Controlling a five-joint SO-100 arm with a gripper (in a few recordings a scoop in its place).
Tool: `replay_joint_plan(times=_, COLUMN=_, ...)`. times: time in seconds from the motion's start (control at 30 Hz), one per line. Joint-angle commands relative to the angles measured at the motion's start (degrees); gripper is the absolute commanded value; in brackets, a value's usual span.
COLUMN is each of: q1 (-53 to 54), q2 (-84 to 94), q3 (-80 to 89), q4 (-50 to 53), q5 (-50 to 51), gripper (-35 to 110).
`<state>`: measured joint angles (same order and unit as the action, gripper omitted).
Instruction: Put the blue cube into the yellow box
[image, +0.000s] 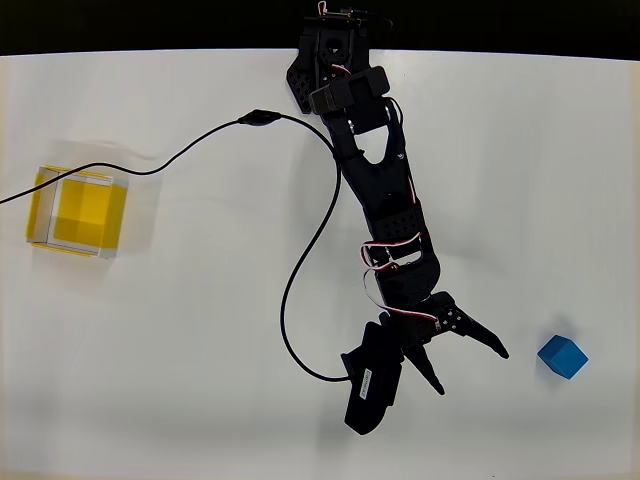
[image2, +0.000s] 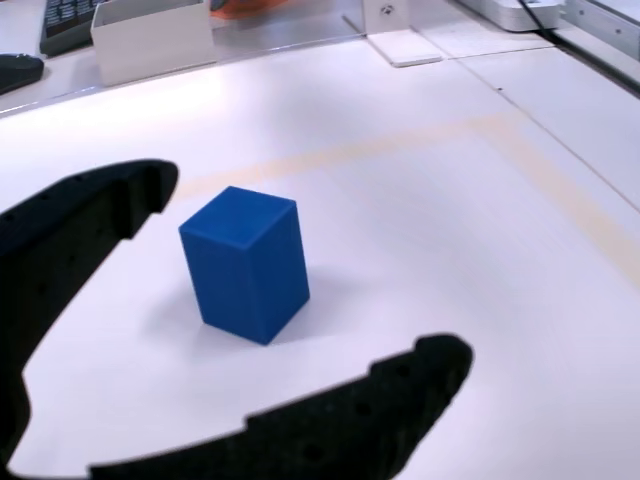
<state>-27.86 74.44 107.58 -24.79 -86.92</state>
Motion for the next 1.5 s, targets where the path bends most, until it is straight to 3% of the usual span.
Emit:
replay_joint_plan(times=0.0, q1=-2.72, q2=0.18, q3=-11.69, q4=-2.81, q5=-0.18, gripper=51)
replay_joint_plan(times=0.77, q1=-10.20, q2=-33.75, q3=-48.43, q4=-1.05, q5=-0.79, gripper=52)
replay_joint_plan(times=1.47, q1=-17.05, q2=-46.49, q3=-63.90, q4=0.18, q5=-0.44, gripper=51)
